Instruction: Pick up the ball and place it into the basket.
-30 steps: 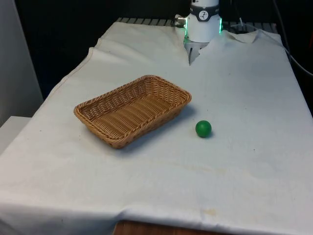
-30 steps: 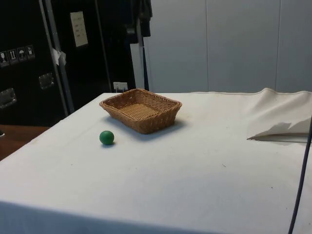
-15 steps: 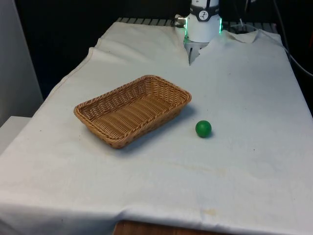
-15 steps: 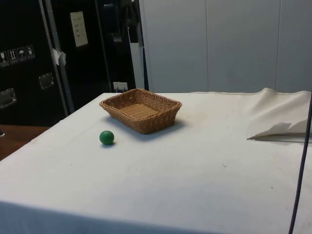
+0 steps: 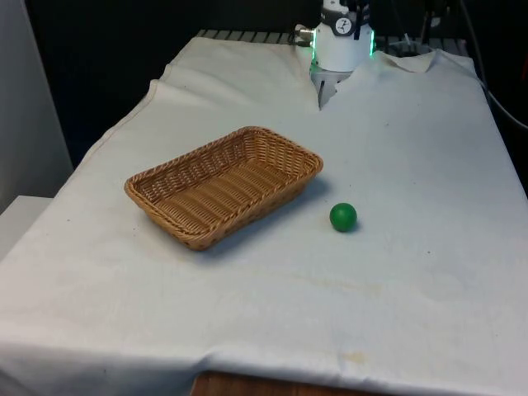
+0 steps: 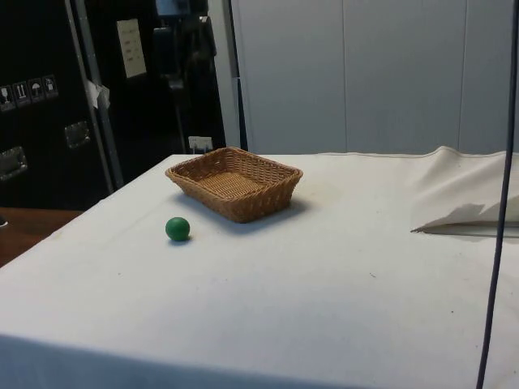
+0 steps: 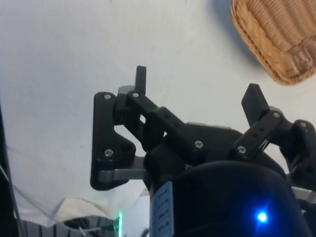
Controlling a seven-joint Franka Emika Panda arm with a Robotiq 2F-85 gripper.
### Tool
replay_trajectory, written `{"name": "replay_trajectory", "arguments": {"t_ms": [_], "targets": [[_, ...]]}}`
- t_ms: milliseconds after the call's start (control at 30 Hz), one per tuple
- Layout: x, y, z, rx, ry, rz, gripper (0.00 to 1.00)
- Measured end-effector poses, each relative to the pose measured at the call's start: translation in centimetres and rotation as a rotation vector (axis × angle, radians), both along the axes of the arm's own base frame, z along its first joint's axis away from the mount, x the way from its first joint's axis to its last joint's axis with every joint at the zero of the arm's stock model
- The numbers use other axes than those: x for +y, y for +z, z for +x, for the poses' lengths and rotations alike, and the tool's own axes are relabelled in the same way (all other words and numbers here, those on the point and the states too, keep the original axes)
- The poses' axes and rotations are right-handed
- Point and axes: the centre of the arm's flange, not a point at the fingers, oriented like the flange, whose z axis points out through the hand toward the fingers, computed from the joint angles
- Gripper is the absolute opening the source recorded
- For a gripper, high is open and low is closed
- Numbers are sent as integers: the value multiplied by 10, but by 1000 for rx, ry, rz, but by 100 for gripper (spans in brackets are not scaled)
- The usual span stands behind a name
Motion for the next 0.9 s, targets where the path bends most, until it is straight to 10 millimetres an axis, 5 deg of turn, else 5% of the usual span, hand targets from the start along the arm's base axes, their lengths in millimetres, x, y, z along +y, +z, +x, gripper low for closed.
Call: {"name": "replay_trajectory", "arguments": {"t_ms": [900], "targets": [[-5,-61,36,-45,79,63,100]]}}
